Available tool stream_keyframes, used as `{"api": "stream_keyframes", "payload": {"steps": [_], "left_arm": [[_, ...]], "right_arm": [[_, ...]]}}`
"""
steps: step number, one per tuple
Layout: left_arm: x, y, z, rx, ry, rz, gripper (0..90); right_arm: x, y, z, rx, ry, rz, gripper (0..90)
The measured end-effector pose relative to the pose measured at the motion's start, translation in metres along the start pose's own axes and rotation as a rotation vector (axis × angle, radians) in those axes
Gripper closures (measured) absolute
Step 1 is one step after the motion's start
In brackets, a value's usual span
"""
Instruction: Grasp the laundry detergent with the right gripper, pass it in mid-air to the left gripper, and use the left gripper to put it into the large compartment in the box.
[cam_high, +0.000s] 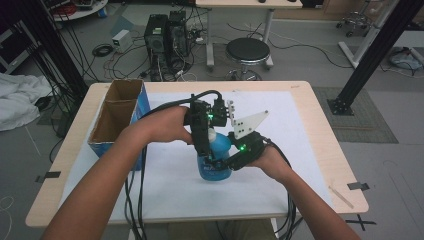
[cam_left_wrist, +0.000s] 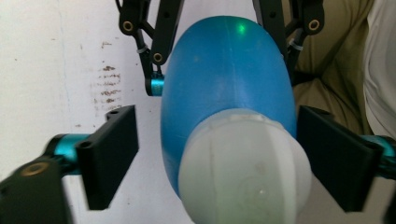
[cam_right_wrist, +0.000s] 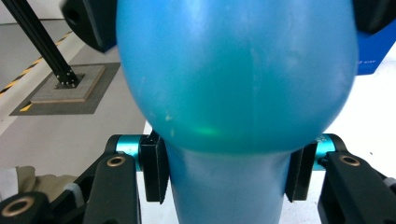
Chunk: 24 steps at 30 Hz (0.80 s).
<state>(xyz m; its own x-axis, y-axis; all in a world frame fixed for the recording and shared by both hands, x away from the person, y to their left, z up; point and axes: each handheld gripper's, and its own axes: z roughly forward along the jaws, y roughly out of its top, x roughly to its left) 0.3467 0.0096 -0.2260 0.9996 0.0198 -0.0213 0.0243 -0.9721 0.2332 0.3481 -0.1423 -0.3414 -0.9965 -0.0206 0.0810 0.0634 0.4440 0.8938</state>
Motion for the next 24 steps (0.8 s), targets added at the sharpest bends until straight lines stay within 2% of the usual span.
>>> {"api": "stream_keyframes", "payload": {"steps": [12,18,22,24], "left_arm": [[-0.0001,0.0027,0.0031,0.012,0.001,0.007,18.4],[-0.0003,0.0030,0.0034,0.015,-0.002,0.021,27.1],[-0.0002,0.0028,0.0040,0.019,0.004,0.019,27.3],[-0.0002,0.0028,0.0040,0.018,0.002,0.025,30.4]], "right_arm": [[0.0006,0.0004,-0.0013,-0.005,0.001,0.003,44.6],[0.0006,0.0004,-0.0013,-0.006,0.001,0.004,44.6],[0.0006,0.0005,-0.0016,-0.010,0.000,0.001,44.6],[0.0005,0.0004,-0.0016,-0.010,-0.001,-0.001,44.6]]}}
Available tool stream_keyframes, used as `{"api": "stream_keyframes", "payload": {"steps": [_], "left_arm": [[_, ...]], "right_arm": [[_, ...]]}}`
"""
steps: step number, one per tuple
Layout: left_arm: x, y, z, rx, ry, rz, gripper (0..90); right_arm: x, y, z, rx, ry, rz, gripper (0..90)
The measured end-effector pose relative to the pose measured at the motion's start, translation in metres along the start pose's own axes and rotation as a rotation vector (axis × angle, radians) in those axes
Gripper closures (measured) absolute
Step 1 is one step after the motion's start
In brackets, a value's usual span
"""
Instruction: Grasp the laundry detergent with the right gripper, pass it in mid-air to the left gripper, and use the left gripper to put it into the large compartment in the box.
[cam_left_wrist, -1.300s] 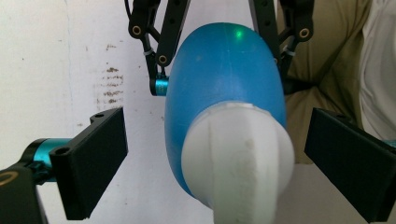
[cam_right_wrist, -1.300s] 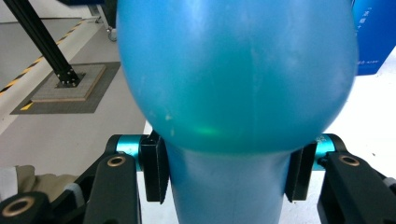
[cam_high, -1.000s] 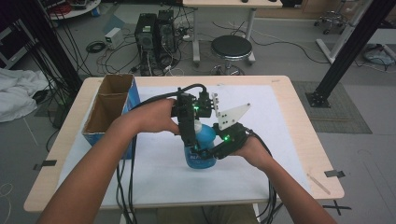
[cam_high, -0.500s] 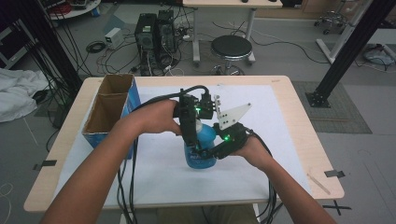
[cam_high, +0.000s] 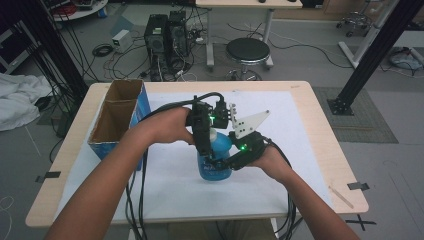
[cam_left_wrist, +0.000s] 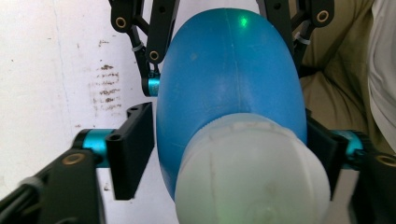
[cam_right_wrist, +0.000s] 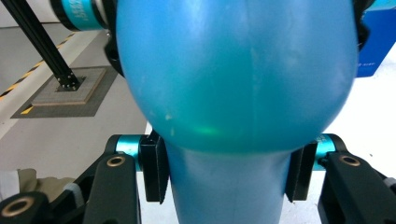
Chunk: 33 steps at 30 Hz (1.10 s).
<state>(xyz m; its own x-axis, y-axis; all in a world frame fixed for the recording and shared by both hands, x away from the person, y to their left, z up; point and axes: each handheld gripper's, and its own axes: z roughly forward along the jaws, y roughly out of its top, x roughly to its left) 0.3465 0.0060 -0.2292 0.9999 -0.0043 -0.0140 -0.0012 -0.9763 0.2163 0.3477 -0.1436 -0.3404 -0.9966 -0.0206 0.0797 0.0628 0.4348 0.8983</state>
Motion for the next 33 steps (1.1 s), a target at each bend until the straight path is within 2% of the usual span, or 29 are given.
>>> {"api": "stream_keyframes", "payload": {"steps": [9,18,22,24,26,27,28,30,33], "left_arm": [[-0.002,0.001,0.000,-0.007,-0.007,0.018,37.1],[-0.005,0.002,0.001,0.003,0.005,0.032,37.6],[-0.006,0.004,0.000,0.018,0.016,0.055,37.7],[-0.006,0.006,-0.002,0.018,0.020,0.064,37.7],[-0.006,0.007,-0.004,0.030,0.025,0.070,37.8],[-0.006,0.007,-0.005,0.034,0.026,0.072,37.8],[-0.006,0.006,-0.006,0.037,0.027,0.069,37.8],[-0.004,0.004,-0.008,0.041,0.030,0.068,37.8],[-0.001,0.000,-0.010,0.040,0.033,0.053,37.8]], "right_arm": [[0.000,-0.001,-0.001,-0.002,0.002,0.002,44.7],[0.001,-0.001,0.000,0.004,0.004,-0.010,44.6],[0.002,0.000,-0.001,0.013,-0.004,-0.020,44.3],[0.003,0.000,-0.003,0.006,-0.011,-0.033,43.6],[0.002,0.000,-0.007,0.005,-0.009,-0.034,36.7],[0.001,0.000,-0.009,0.018,-0.012,-0.025,30.8],[0.001,-0.001,-0.013,0.046,-0.021,-0.018,30.1],[0.001,-0.004,-0.019,0.108,-0.051,-0.036,23.0],[0.001,-0.009,-0.031,0.133,-0.069,-0.032,22.1]]}}
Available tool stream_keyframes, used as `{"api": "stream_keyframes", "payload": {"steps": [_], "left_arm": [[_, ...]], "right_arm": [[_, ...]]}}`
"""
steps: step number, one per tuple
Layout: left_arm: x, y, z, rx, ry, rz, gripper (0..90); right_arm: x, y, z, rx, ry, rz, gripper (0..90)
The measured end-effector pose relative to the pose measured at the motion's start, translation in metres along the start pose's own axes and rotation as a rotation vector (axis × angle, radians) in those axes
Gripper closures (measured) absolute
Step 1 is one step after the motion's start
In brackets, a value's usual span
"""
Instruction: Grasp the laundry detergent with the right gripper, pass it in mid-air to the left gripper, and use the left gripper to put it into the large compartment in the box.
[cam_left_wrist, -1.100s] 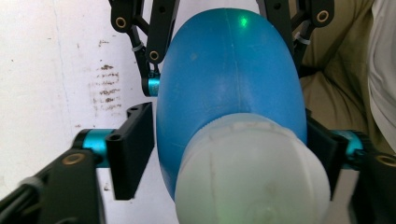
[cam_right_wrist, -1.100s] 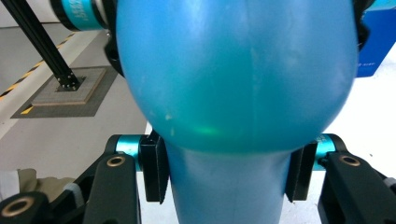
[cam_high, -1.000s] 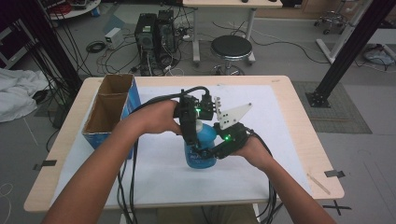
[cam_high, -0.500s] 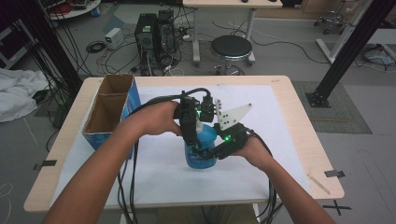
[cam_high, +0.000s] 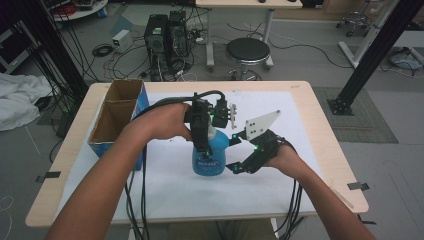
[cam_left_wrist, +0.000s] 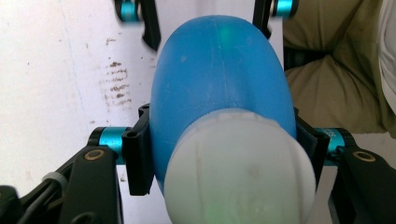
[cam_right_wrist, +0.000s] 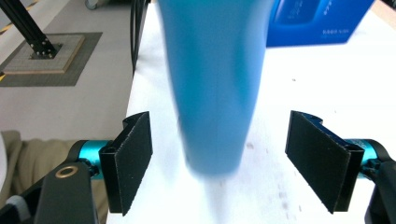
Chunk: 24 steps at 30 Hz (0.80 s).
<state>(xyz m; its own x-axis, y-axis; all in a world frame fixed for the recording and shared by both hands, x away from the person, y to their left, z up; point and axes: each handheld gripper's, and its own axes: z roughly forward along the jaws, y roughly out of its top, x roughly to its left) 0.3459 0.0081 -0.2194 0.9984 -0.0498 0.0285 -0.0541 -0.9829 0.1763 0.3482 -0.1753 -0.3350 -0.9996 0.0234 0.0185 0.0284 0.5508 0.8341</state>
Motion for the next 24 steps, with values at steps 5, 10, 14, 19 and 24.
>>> {"api": "stream_keyframes", "payload": {"steps": [5,10,14,19,24], "left_arm": [[0.004,-0.007,-0.002,0.005,0.010,-0.028,37.7],[0.008,-0.014,-0.005,-0.004,0.018,-0.061,37.7],[0.011,-0.018,-0.007,-0.008,0.028,-0.088,37.7],[0.014,-0.022,-0.010,-0.011,0.044,-0.111,37.7],[0.017,-0.026,-0.011,-0.010,0.059,-0.138,37.7]], "right_arm": [[-0.001,-0.006,-0.015,0.073,-0.072,0.041,11.4],[-0.002,-0.009,-0.025,0.187,-0.120,0.036,11.4],[-0.001,-0.011,-0.034,0.268,-0.103,0.000,11.4],[0.000,-0.010,-0.041,0.338,-0.110,0.010,11.3],[0.000,-0.012,-0.052,0.365,-0.123,0.037,0.5]]}}
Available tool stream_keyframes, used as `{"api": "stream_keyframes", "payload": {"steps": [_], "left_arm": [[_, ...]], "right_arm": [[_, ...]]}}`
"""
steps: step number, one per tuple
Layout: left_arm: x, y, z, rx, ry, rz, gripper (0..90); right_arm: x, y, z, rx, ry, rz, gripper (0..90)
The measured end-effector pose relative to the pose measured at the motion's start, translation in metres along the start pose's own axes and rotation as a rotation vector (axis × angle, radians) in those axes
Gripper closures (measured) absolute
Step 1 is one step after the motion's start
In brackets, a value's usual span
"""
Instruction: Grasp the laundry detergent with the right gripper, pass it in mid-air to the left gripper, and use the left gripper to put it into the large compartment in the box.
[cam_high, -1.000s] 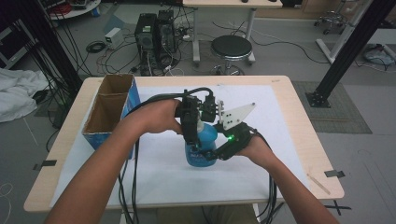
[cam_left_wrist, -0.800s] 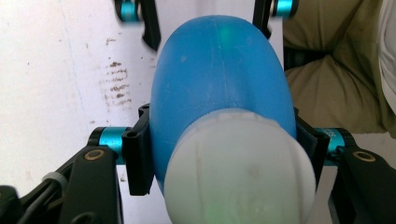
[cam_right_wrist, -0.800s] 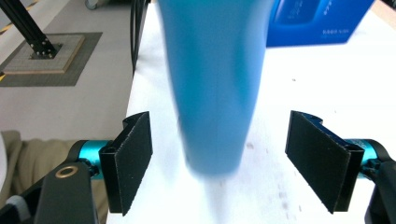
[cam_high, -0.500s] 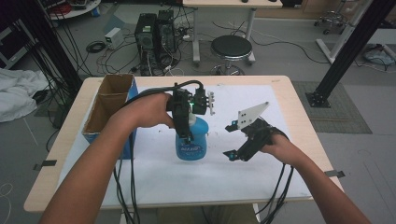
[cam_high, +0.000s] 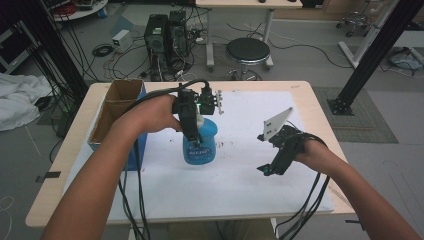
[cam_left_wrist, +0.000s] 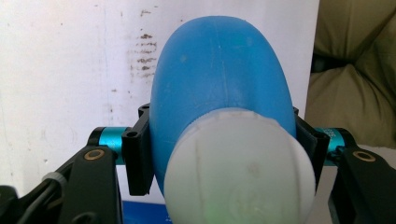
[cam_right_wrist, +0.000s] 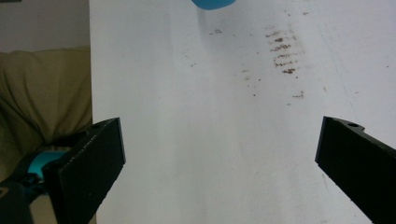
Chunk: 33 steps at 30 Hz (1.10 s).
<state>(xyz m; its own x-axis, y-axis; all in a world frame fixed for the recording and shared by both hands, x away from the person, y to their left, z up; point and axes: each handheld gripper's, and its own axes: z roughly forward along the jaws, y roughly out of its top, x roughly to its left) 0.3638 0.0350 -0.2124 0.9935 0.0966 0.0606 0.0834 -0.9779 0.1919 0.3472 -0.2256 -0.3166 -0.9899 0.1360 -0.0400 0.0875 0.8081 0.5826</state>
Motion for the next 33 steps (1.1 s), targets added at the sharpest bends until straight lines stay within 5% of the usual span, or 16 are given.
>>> {"api": "stream_keyframes", "payload": {"steps": [4,9,14,22,33], "left_arm": [[0.002,-0.002,-0.003,-0.001,0.013,-0.030,37.7],[0.005,-0.004,-0.016,-0.005,0.028,-0.089,37.7],[0.008,-0.010,-0.032,-0.013,0.046,-0.137,37.7],[0.012,-0.025,-0.057,-0.038,0.063,-0.197,37.7],[0.021,-0.059,-0.095,-0.048,0.106,-0.297,37.7]], "right_arm": [[-0.001,-0.004,-0.009,0.012,-0.011,0.011,0.7],[-0.007,-0.009,-0.025,0.082,-0.102,0.066,0.8],[-0.015,-0.015,-0.045,0.184,-0.088,0.055,0.9],[-0.026,-0.026,-0.066,0.210,-0.082,0.073,1.0],[-0.030,-0.026,-0.060,0.212,-0.064,0.056,1.0]]}}
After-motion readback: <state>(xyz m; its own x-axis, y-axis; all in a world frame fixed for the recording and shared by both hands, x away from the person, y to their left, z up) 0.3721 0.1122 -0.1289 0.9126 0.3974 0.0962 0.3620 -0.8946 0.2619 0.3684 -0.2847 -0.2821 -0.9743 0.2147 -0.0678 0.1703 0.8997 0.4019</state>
